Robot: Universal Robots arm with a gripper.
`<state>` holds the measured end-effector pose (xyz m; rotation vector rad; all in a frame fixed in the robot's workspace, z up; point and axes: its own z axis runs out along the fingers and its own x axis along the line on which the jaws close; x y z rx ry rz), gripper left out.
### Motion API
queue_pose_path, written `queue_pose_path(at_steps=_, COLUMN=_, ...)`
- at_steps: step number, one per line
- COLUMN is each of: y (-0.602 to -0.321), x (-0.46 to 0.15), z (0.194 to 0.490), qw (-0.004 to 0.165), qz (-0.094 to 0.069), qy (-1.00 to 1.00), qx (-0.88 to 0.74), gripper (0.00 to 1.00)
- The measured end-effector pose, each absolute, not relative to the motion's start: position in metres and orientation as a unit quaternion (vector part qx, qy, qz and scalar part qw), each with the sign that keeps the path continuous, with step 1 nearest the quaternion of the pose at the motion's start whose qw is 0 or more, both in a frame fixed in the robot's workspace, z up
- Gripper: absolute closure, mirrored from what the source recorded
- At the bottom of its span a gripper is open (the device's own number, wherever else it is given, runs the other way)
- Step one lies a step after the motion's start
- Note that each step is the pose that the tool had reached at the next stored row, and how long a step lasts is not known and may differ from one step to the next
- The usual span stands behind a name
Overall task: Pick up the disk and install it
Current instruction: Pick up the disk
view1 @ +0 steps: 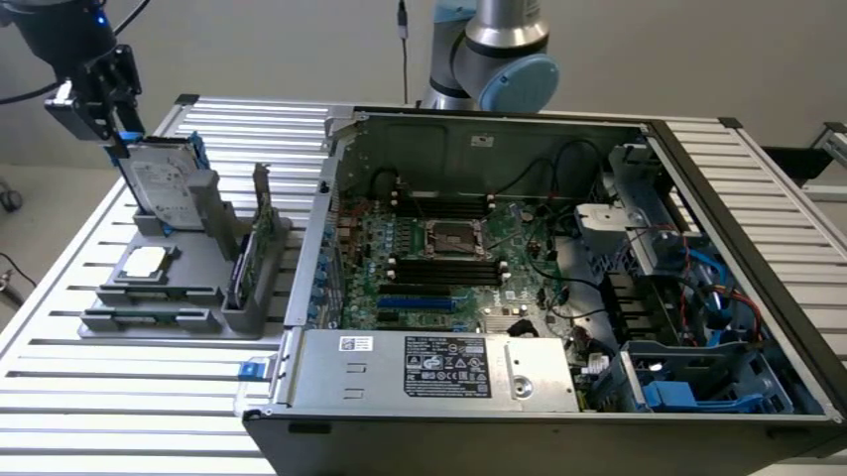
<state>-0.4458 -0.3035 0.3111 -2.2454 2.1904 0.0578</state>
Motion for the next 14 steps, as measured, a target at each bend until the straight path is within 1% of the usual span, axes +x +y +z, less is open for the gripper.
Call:
queue_pose_path(at_steps=5, y=-0.305, x=-0.446, z=0.303, qw=0.002, qz=0.018, qy=0.699, qx=-0.715, gripper=0.46)
queue_pose_path(at_steps=14, y=-0.308, x=-0.443, z=0.297, qw=0.000, qz=0.020, qy=0.699, qx=-0.715, gripper=0.46)
